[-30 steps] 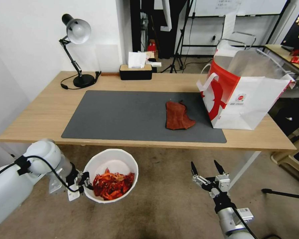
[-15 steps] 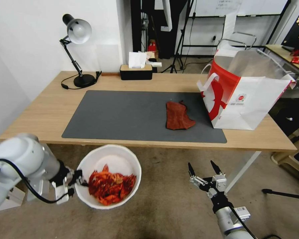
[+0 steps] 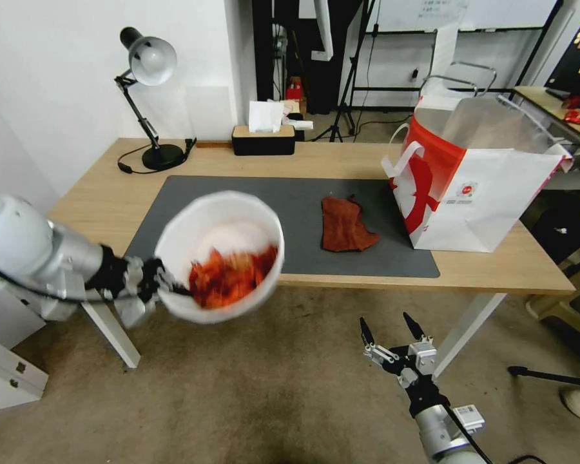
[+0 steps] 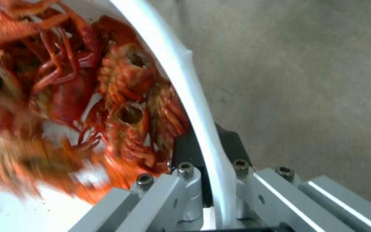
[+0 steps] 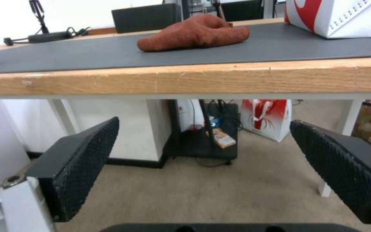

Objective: Sweep shrimp from table into container with towel, then put container into takeout bag.

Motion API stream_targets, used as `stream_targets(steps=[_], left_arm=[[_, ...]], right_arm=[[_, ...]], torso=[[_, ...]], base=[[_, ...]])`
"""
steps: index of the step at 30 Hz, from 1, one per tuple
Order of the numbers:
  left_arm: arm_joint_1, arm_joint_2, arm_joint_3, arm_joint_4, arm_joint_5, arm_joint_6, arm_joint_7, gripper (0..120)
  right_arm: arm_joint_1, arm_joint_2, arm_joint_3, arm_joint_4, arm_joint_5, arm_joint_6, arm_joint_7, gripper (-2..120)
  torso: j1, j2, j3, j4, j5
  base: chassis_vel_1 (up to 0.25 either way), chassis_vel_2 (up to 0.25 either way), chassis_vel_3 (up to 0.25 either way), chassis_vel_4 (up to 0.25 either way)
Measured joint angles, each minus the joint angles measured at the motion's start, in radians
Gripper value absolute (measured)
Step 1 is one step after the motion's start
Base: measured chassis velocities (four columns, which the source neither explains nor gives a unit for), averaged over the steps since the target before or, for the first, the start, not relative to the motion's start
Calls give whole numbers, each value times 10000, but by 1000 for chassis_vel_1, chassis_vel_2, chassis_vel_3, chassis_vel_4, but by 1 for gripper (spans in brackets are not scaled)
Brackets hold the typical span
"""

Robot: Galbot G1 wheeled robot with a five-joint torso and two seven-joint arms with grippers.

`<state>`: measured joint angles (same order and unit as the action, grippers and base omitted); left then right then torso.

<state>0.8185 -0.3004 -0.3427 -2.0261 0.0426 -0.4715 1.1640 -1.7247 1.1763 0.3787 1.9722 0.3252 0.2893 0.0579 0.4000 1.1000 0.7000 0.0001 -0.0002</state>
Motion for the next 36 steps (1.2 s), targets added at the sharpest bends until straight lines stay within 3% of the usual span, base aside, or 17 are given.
stream_targets(steps=[5, 7, 8, 14, 15, 17, 19, 20, 21, 24, 27, 28, 30, 31, 32, 35, 36], left_arm=[[-486, -302, 561, 539, -262, 50, -105, 0], [-1373, -688, 1284, 925, -157, 31, -50, 0], [-1373, -688, 1284, 925, -157, 31, -50, 0], [-3821, -1757, 3518, 1803, 166, -63, 111, 0], [-3821, -1757, 3518, 1803, 166, -63, 111, 0], [-4871, -2335, 4577, 2400, 203, -61, 118, 0], [-5075, -2463, 4755, 2530, 218, -62, 117, 0], [-5764, -2981, 5361, 3080, 311, -72, 121, 0], [-5764, -2981, 5361, 3080, 311, -72, 121, 0], [-6751, -3682, 6017, 3944, 453, -133, 144, 0], [-7964, -4800, 6878, 5196, 531, -207, 104, 0], [-7964, -4800, 6878, 5196, 531, -207, 104, 0], [-8663, -5715, 7410, 6035, 538, -296, -31, 0], [-8980, -6185, 7580, 6512, 561, -392, -52, 0], [-8980, -6185, 7580, 6512, 561, -392, -52, 0], [-9695, -7423, 7751, 7873, 810, -732, -75, 0], [-9695, -7423, 7751, 7873, 810, -732, -75, 0]], right_arm=[[-60, 81, 16, 4, -158, 1, 22, 100], [-88, 171, 21, 21, -278, 1, 38, 100], [-88, 171, 21, 21, -278, 1, 38, 100], [-221, 354, 77, 79, -513, 4, 53, 100], [-221, 354, 77, 79, -513, 4, 53, 100], [-273, 414, 127, 93, -562, 12, 53, 100], [-287, 425, 141, 97, -568, 13, 53, 100], [-332, 482, 188, 121, -602, 19, 52, 100], [-332, 482, 188, 121, -602, 19, 52, 100], [-397, 573, 237, 122, -679, 48, 51, 100], [-455, 749, 316, 120, -800, 96, 51, 100], [-455, 749, 316, 120, -800, 96, 51, 100], [-531, 890, 356, 150, -899, 122, 48, 100], [-578, 948, 381, 180, -940, 131, 47, 100], [-578, 948, 381, 180, -940, 131, 47, 100], [-671, 1081, 458, 229, -1028, 165, 43, 100], [-671, 1081, 458, 229, -1028, 165, 43, 100]], torso=[[0, 0, 0, 1, 2], [0, 0, 0, 2, -1], [0, 0, 0, 2, -1], [-1, -1, 0, -2, 7], [-1, -1, 0, -2, 7], [0, -1, 1, -2, -1], [0, 0, 1, 1, 4], [0, -1, 1, 1, 0], [0, -1, 1, 1, 0], [1, -1, 1, 0, 7], [1, -2, 2, -1, 4], [1, -2, 2, -1, 4], [1, -1, 1, -3, 7], [1, -1, 2, -5, 1], [1, -1, 2, -5, 1], [1, -1, 1, -6, 7], [1, -1, 1, -6, 7]], base=[[0, 0, 0, 0], [0, 0, 0, 0], [0, 0, 0, 0], [0, 0, 0, 0], [0, 0, 0, 0], [0, 0, 0, 0], [0, 0, 0, 0], [0, 0, 0, 0], [0, 0, 0, 0], [0, 0, 0, 0], [0, 0, 0, 0], [0, 0, 0, 0], [0, 0, 0, 0], [0, 0, 0, 0], [0, 0, 0, 0], [0, 0, 0, 0], [0, 0, 0, 0]])
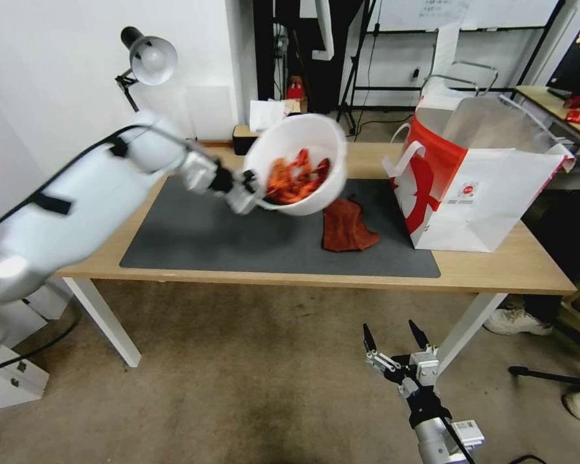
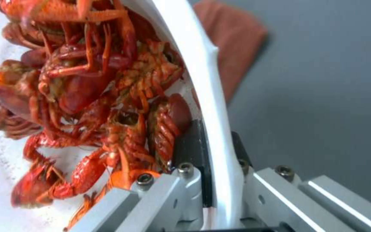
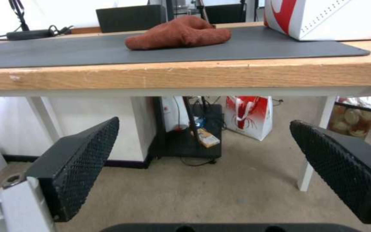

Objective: Sweep shrimp from table into container with towel, then put container into takeout bag.

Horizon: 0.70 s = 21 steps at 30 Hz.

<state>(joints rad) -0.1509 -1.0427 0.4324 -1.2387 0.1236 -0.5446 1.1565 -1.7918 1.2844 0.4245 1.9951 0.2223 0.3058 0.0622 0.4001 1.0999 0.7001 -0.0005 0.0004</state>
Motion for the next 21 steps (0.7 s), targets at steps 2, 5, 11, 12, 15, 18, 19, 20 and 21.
stream_targets(steps=[2, 5, 11, 12, 15, 18, 19, 20, 21], left_arm=[[-254, -465, 10, 550, 124, -127, -1, 0], [-829, -1556, 84, 1782, 290, -325, -102, 0], [-1669, -3065, 1, 3491, 567, -612, -198, 0], [-1911, -3452, -71, 4012, 638, -672, -232, 0], [-2369, -4155, -339, 5056, 811, -881, -303, 0], [-2727, -4750, -649, 5963, 1064, -1156, -420, 0], [-2918, -5077, -870, 6434, 1312, -1301, -525, 0], [-3014, -5261, -991, 6650, 1443, -1367, -598, 0], [-3114, -5437, -1106, 6849, 1578, -1410, -709, 0]], right_arm=[[-26, 52, 29, 6, -33, 13, -1, 100], [-77, 182, 48, 8, -131, 37, -5, 100], [-82, 290, 51, -11, -217, 58, -9, 100], [-83, 313, 50, -27, -232, 74, -12, 100], [-84, 344, 44, -49, -253, 88, -19, 100], [-82, 382, 33, -71, -262, 114, -29, 100], [-80, 405, 29, -96, -265, 135, -40, 100], [-80, 413, 23, -116, -270, 157, -47, 100], [-80, 421, 18, -141, -277, 179, -57, 100]], torso=[[1, 0, 1, 5, 0], [0, 0, 0, 7, -2], [-1, 0, 0, 4, 0], [-1, 1, -1, 2, 1], [-1, 1, -1, 5, -2], [-1, 2, -2, 5, -2], [-1, 1, -2, 5, -1], [-1, 1, -1, 5, -1], [0, 2, -2, 3, -2]], base=[[0, 0, 0, 0], [0, 0, 0, 0], [0, 0, 0, 0], [0, 0, 0, 0], [0, 0, 0, 0], [0, 0, 0, 0], [0, 0, 0, 0], [0, 0, 0, 0], [0, 0, 0, 0]])
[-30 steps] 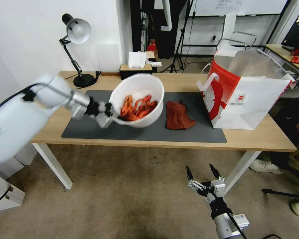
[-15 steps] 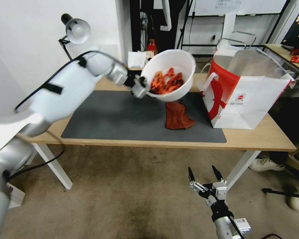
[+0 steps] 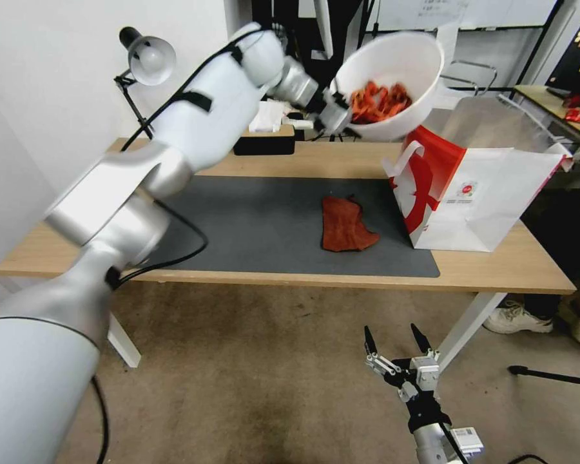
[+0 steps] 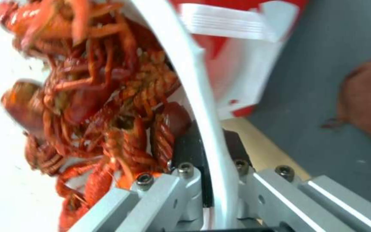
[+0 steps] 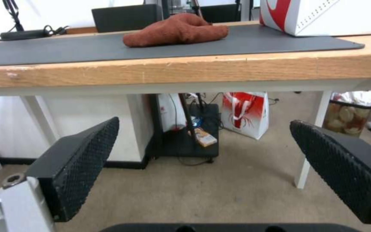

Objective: Sweep shrimp from table into container with towel, then put container into takeout bag.

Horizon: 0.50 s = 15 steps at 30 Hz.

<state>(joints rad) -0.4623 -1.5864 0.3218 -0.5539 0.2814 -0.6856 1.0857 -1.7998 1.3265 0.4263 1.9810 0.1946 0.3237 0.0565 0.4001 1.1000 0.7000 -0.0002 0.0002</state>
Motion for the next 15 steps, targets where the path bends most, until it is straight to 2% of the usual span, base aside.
stream_targets(steps=[5, 7, 8, 11, 12, 14, 15], left_arm=[[-140, -292, -83, 144, 20, 105, -328, 0], [-171, -316, 342, -131, -485, 454, -624, 0], [-171, -316, 342, -131, -485, 454, -624, 0], [-162, -304, 1153, -617, -1419, 891, -1162, 0], [-162, -304, 1153, -617, -1419, 891, -1162, 0], [-122, -288, 1771, -998, -1768, 1145, -1548, 0], [-122, -288, 1771, -998, -1768, 1145, -1548, 0]], right_arm=[[-2, -21, -8, -52, -7, 30, -14, 100], [-3, -63, -1, -62, -8, 33, -17, 100], [-3, -63, -1, -62, -8, 33, -17, 100], [-9, -86, 7, -68, -3, 33, -17, 100], [-9, -86, 7, -68, -3, 33, -17, 100], [-12, -82, 6, -69, -3, 31, -17, 100], [-12, -82, 6, -69, -3, 31, -17, 100]], torso=[[-1, 0, 0, 3, -2], [-1, 0, -1, 4, -3], [-1, 0, -1, 4, -3], [-1, 0, 0, 2, -2], [-1, 0, 0, 2, -2], [-1, 0, 0, 1, -1], [-1, 0, 0, 1, -1]], base=[[0, 0, 0, 0], [0, 0, 0, 0], [0, 0, 0, 0], [0, 0, 0, 0], [0, 0, 0, 0], [0, 0, 0, 0], [0, 0, 0, 0]])
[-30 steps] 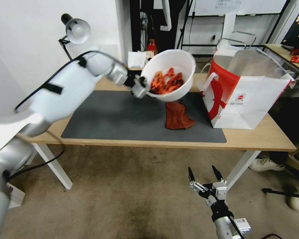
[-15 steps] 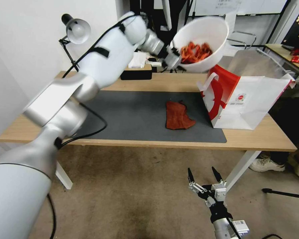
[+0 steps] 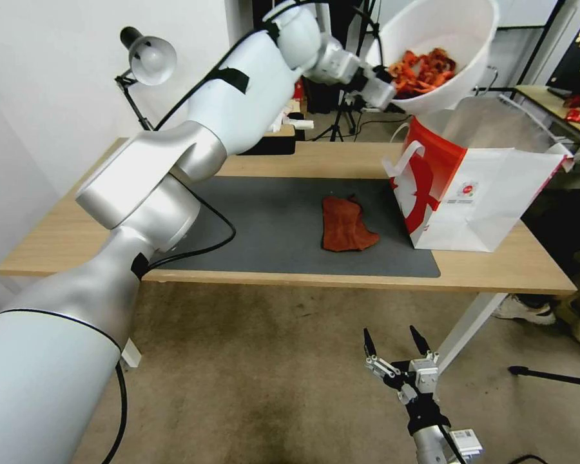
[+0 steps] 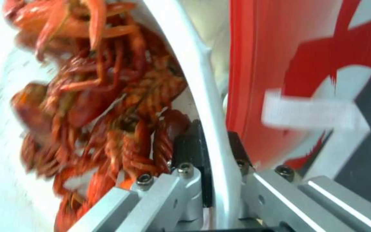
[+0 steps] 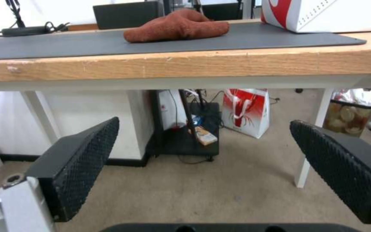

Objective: Sweep shrimp from table into container with towel, then put container into takeout bag.

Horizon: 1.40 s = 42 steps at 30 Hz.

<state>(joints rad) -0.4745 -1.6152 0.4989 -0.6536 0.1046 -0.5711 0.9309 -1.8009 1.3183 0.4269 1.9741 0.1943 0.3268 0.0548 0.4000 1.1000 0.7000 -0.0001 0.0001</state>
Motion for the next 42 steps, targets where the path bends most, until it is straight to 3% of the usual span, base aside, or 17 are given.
stream_targets(steps=[2, 11, 31, 34, 36, 42], left_arm=[[-16, 16, 504, -233, -320, 263, -385, 0], [-69, 46, 1499, -636, -456, 510, -667, 0], [-186, 65, 2011, -956, -346, 622, -762, 0], [-208, 68, 2017, -1015, -243, 640, -845, 7], [-232, 68, 2031, -1091, -203, 683, -908, 18], [-259, 70, 2064, -1201, -198, 760, -991, 38]], right_arm=[[-13, 16, -6, 0, -1, -9, -2, 100], [-72, 92, 5, -93, 3, 12, -38, 100], [25, 139, -29, -240, 27, 27, -78, 100], [24, 137, -29, -240, 30, 27, -82, 100], [27, 147, -34, -240, 30, 26, -84, 100], [66, 140, -55, -243, 30, -1, -87, 100]], torso=[[1, 0, 0, 0, 0], [0, 0, 0, 1, 0], [0, 0, 0, 1, -1], [0, 0, 0, 1, -1], [0, 0, 0, 1, -1], [0, 0, 0, 1, -1]], base=[[0, 0, 0, 0], [0, 0, 0, 0], [0, 0, 0, 0], [0, 0, 0, 0], [0, 0, 0, 0], [0, 0, 0, 0]])
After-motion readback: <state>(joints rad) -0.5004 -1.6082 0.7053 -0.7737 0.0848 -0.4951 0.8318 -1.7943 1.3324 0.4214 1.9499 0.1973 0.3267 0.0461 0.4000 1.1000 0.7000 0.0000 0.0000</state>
